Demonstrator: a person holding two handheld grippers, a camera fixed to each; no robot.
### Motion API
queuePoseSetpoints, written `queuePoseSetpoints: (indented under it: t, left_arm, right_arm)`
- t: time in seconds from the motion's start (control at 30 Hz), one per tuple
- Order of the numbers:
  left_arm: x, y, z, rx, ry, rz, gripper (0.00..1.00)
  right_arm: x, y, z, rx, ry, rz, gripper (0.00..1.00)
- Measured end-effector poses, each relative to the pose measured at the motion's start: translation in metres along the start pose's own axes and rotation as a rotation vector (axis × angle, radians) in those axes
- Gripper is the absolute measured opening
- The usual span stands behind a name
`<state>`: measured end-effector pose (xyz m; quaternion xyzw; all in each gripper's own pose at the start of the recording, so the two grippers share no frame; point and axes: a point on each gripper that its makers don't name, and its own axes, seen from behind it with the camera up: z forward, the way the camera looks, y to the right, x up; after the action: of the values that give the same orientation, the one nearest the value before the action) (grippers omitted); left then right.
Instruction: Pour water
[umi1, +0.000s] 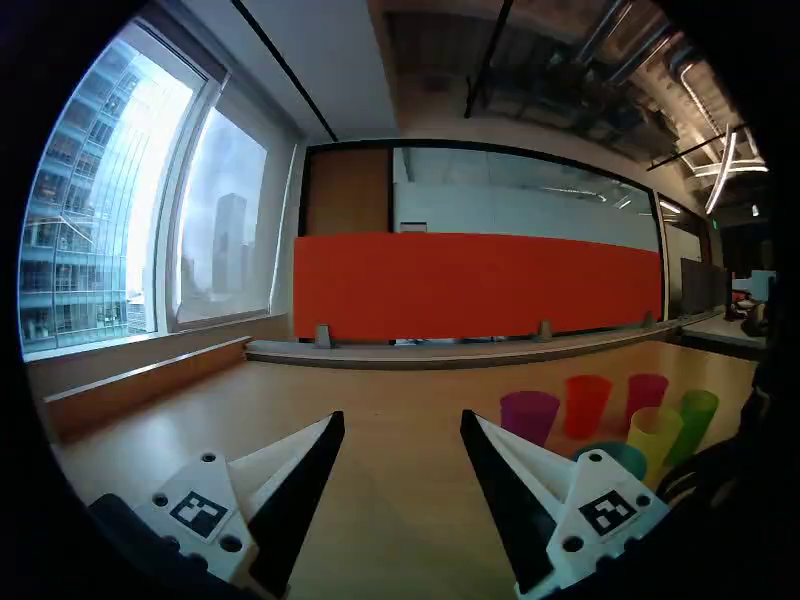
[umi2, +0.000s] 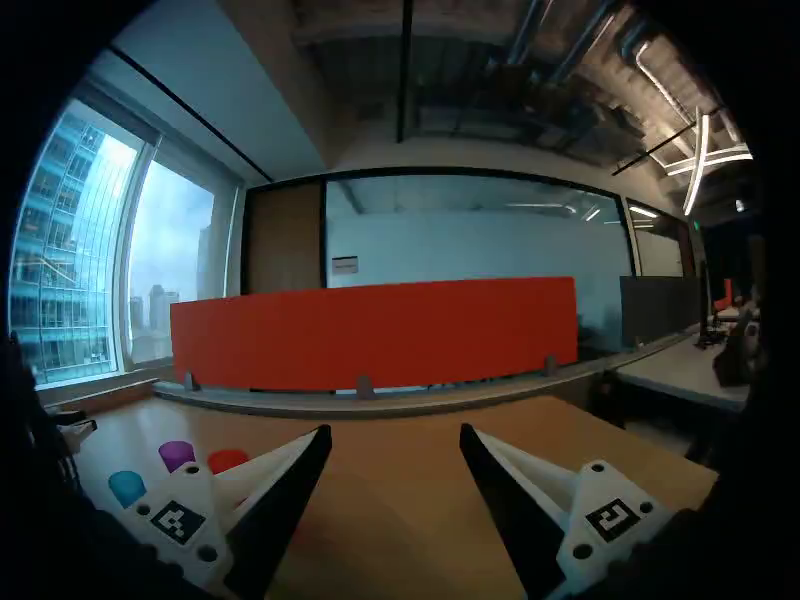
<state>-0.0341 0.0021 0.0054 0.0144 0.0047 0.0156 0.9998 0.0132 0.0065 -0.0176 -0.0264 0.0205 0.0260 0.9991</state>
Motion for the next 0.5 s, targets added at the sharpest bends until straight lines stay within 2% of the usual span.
queuePoseSetpoints:
  t: [0.5]
  left_arm:
    - [0.0000, 0.0006, -0.0003, 0.000, 0.000, 0.005, 0.86]
  right_arm:
    - [0.0051, 0.0008, -0.0027, 0.024, 0.019, -0.029, 0.99]
